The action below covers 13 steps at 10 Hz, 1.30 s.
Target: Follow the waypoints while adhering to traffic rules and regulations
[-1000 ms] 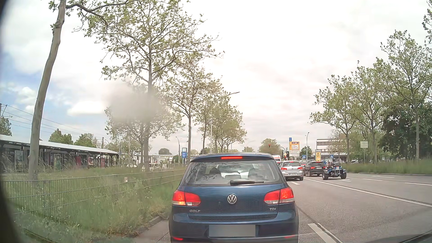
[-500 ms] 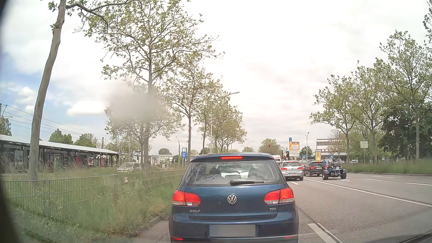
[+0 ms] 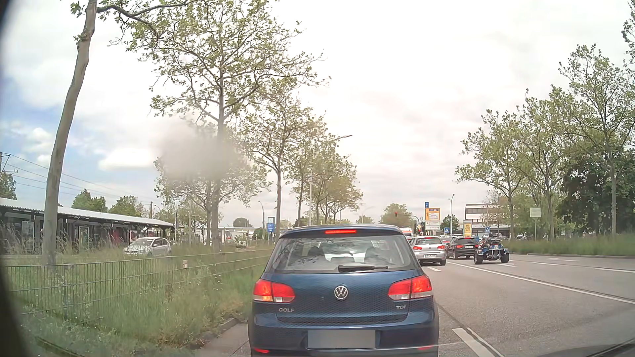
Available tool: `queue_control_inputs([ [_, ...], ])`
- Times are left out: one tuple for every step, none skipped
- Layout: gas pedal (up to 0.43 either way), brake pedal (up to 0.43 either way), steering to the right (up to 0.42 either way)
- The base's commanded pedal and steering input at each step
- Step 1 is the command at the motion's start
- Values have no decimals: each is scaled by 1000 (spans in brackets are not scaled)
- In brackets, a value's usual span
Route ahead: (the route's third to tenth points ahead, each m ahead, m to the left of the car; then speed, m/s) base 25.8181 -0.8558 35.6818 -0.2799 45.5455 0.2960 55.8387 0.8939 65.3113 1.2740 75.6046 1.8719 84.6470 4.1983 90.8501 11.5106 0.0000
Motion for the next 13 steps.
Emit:
queue_control_inputs([
  [0,250,-4],
  [0,244,-4],
  [0,250,-4],
  [0,244,-3],
  [0,250,-3],
  [0,250,-3],
  [0,250,-3],
  [0,250,-3],
  [0,244,-3],
  [0,244,-3],
  [0,250,-4],
  [0,250,-3],
  [0,250,-3],
])
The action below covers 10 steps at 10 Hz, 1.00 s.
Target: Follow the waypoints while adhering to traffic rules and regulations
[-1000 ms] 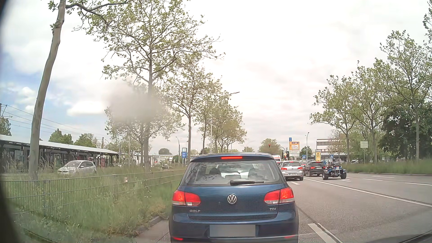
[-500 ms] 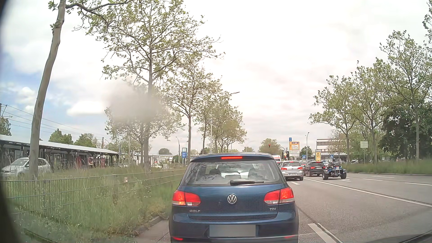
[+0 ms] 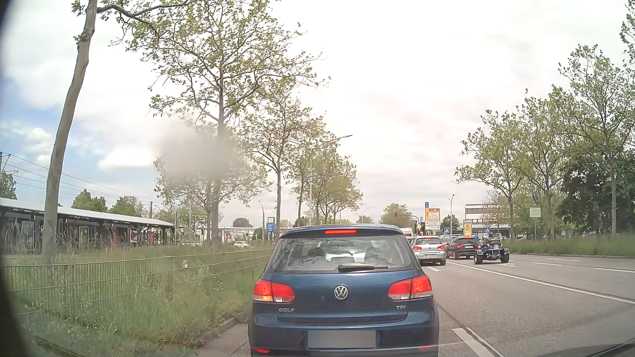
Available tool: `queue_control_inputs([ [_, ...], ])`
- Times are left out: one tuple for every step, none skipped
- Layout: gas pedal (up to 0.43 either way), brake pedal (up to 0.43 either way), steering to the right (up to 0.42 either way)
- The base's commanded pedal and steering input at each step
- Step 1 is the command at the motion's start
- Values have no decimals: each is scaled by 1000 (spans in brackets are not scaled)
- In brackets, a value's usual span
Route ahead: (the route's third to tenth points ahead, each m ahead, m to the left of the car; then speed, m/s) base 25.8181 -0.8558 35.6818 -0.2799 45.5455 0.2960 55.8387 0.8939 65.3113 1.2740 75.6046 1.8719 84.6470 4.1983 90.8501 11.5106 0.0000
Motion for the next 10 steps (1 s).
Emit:
queue_control_inputs([
  [0,250,-3],
  [0,244,-4],
  [0,250,-3],
  [0,250,-4],
  [0,250,-4],
  [0,250,-3],
  [0,250,-4],
  [0,250,-4],
  [0,250,-3],
  [0,250,-3],
])
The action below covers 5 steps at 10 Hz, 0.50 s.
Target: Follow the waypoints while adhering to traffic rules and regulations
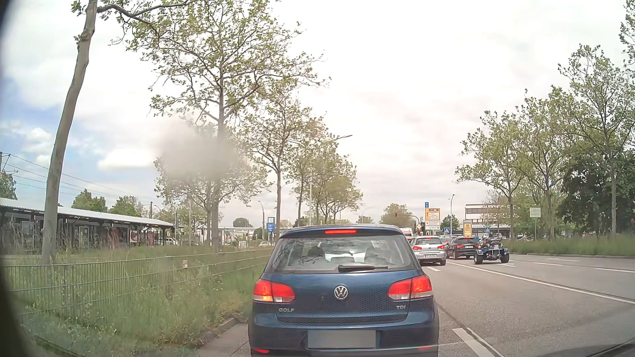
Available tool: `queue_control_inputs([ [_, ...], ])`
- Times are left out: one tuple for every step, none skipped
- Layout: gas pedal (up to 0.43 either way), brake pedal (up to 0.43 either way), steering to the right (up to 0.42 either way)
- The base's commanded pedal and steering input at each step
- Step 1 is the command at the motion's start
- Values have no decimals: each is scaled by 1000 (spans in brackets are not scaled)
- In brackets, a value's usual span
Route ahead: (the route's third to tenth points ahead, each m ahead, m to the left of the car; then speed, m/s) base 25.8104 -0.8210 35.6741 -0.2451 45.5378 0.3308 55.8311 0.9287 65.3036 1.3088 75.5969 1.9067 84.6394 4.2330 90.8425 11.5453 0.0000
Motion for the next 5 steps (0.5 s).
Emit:
queue_control_inputs([
  [0,250,-4],
  [0,250,-4],
  [0,250,-3],
  [0,250,-3],
  [0,250,-3],
])
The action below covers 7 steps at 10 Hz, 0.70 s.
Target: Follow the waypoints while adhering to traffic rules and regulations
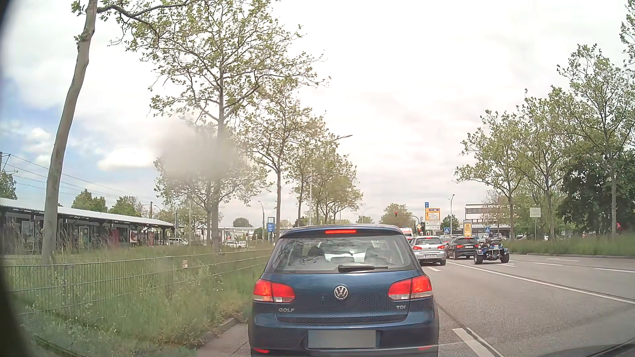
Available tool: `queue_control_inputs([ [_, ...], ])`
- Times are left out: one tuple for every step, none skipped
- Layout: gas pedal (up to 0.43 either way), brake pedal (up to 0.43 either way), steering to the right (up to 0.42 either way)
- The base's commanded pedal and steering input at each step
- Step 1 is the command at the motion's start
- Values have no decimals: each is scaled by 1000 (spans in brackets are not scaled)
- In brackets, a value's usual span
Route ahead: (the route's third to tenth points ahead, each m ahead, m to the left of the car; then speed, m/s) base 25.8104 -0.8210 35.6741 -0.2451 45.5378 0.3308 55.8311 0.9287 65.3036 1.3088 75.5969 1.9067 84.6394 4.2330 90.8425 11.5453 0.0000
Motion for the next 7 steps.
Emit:
queue_control_inputs([
  [0,250,-4],
  [0,244,-3],
  [0,250,-3],
  [0,250,-3],
  [0,250,-4],
  [0,250,-4],
  [0,250,-3],
])
